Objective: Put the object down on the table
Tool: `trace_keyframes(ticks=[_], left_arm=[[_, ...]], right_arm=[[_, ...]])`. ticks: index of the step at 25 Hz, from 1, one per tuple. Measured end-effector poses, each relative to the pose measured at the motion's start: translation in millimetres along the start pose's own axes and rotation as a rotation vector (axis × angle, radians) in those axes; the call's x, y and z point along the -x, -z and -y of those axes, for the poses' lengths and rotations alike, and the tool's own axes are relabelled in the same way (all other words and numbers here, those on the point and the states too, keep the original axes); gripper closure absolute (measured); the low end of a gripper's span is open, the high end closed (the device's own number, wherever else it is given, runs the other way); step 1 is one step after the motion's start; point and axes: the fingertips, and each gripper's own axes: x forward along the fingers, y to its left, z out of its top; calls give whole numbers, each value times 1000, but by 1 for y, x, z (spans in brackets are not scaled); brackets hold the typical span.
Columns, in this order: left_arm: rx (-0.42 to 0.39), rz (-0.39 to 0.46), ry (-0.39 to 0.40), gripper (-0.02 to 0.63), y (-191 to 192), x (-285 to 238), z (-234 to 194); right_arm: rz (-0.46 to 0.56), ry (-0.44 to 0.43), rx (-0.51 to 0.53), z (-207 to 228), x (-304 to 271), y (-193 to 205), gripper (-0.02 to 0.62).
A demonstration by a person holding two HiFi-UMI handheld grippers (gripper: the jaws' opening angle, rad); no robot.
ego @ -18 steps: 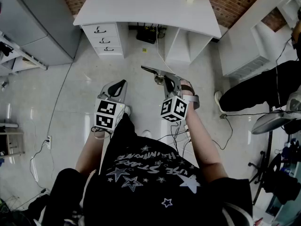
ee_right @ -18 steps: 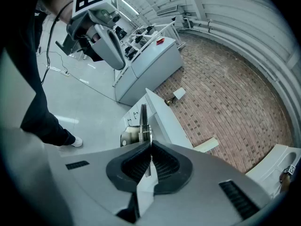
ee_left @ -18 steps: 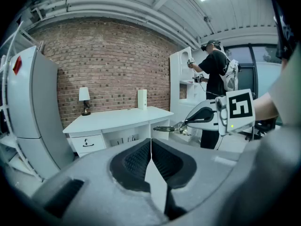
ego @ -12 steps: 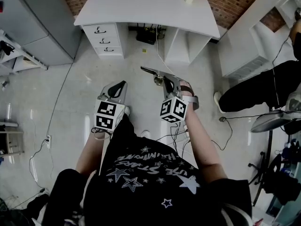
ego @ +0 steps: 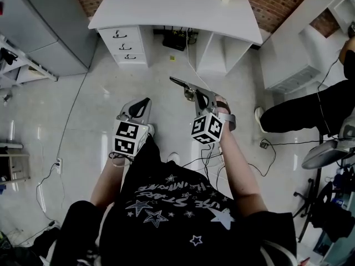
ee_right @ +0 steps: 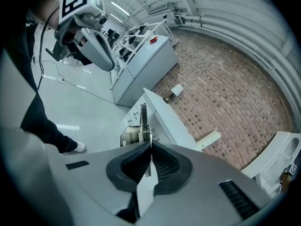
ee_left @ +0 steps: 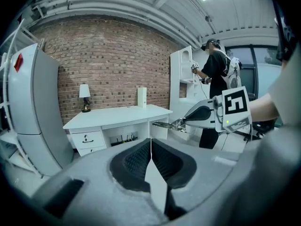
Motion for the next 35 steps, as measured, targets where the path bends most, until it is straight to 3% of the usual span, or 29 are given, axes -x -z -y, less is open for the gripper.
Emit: trace_keyframes(ticks=[8, 20, 28, 35], left_arm=[[2, 27, 15, 584, -23, -28, -64], [-33, 82, 82, 584, -83, -102, -206], [-40, 73, 118, 584, -88, -129, -286], [3, 75, 110, 584, -91, -151, -319]], right_arm=[[4, 23, -11, 29, -46, -31, 584], [-38, 123, -41, 110, -167, -106, 584], [-95, 142, -98, 124, -228, -137, 584], [-99, 142, -86, 146, -263, -145, 584]])
